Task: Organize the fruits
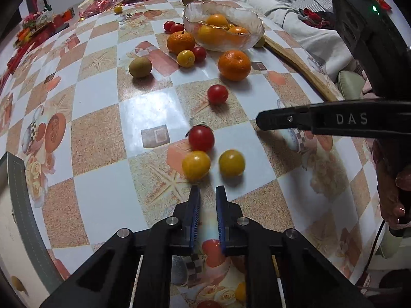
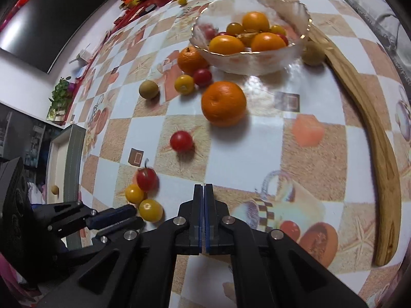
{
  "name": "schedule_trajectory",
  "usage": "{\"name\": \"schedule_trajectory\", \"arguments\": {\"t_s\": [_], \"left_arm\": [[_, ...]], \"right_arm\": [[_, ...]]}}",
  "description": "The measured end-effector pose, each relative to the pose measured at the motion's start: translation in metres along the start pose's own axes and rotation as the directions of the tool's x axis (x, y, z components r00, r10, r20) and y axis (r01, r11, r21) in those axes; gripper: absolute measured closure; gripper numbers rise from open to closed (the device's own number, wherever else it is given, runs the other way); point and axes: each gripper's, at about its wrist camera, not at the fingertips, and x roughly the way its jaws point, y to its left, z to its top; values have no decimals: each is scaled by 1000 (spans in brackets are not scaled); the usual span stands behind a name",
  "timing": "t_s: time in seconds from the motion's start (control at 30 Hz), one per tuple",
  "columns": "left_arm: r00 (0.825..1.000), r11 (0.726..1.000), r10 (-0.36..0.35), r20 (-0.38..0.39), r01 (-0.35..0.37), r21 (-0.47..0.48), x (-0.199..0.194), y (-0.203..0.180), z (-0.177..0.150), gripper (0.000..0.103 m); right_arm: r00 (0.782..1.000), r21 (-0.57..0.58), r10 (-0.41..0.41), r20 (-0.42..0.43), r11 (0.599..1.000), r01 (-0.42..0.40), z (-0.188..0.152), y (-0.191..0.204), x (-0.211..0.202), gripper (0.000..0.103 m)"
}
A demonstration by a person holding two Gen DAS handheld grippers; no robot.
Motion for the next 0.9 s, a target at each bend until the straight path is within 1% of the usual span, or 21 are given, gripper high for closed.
{"name": "schedule_trajectory", "arguments": {"t_s": [0.07, 0.13, 0.2, 0.23, 0.27, 0.3, 0.33, 0.4, 0.43, 0.47, 0.5, 0.53, 0.57, 0.63, 0.73, 0.9], "left_arm": [[1000, 1000, 6, 0, -6, 10, 0, -1, 0, 87], [1000, 1000, 16, -2, -16, 18, 1, -3, 1, 87], [1000, 1000, 21, -3, -21, 12, 0, -3, 1, 87], [1000, 1000, 22, -5, -22, 8, 0, -2, 0, 87], [1000, 1000, 23, -6, -23, 6, 0, -2, 0, 87], [999, 999, 31, -11, -31, 6, 0, -2, -1, 87], [999, 999, 39, -15, -39, 9, -1, -2, -2, 87], [998, 999, 51, -22, -51, 11, -2, 0, -3, 85], [998, 999, 54, -25, -53, 8, -2, 1, -4, 73], [999, 999, 48, -18, -48, -1, -6, 3, -4, 54], [998, 998, 59, -5, -59, -5, -9, 3, -5, 43], [996, 996, 85, 13, -84, -6, -13, 4, -6, 30], [994, 995, 102, 39, -102, -4, -19, 4, -6, 30], [994, 995, 101, 39, -100, -9, -22, 8, -6, 30], [990, 991, 136, 36, -135, -16, -19, 16, -3, 30], [982, 981, 186, 42, -183, -71, -17, 40, 6, 30]], "right_arm": [[1000, 0, 0, -7, 1000, 0, -1, 0, 1, 101], [999, 11, 29, -14, 1000, -28, -1, 1, 2, 100], [999, 13, 37, -12, 999, -37, 0, 4, 1, 92], [999, 11, 33, -7, 999, -33, 0, 6, 0, 80], [999, 11, 32, -4, 999, -32, -1, 7, -2, 61], [1000, 12, 30, 1, 999, -30, -2, 8, -3, 51], [1000, 11, 22, 10, 1000, -22, -3, 8, -6, 36], [1000, 0, 1, 27, 1000, -1, -7, 10, -12, 34], [1000, -5, -7, 29, 1000, 7, -8, 10, -14, 34], [999, -12, -17, 31, 1000, 18, -11, 11, -16, 34], [999, -17, -26, 30, 999, 27, -13, 12, -16, 34], [999, -26, -36, 25, 999, 37, -15, 14, -16, 34], [999, -32, -38, 22, 999, 38, -16, 14, -15, 34], [999, -37, -40, 15, 999, 41, -20, 16, -14, 34], [999, -50, -42, 0, 998, 42, -24, 20, -8, 34], [998, -76, -56, -13, 996, 55, -28, 29, -1, 36]]}}
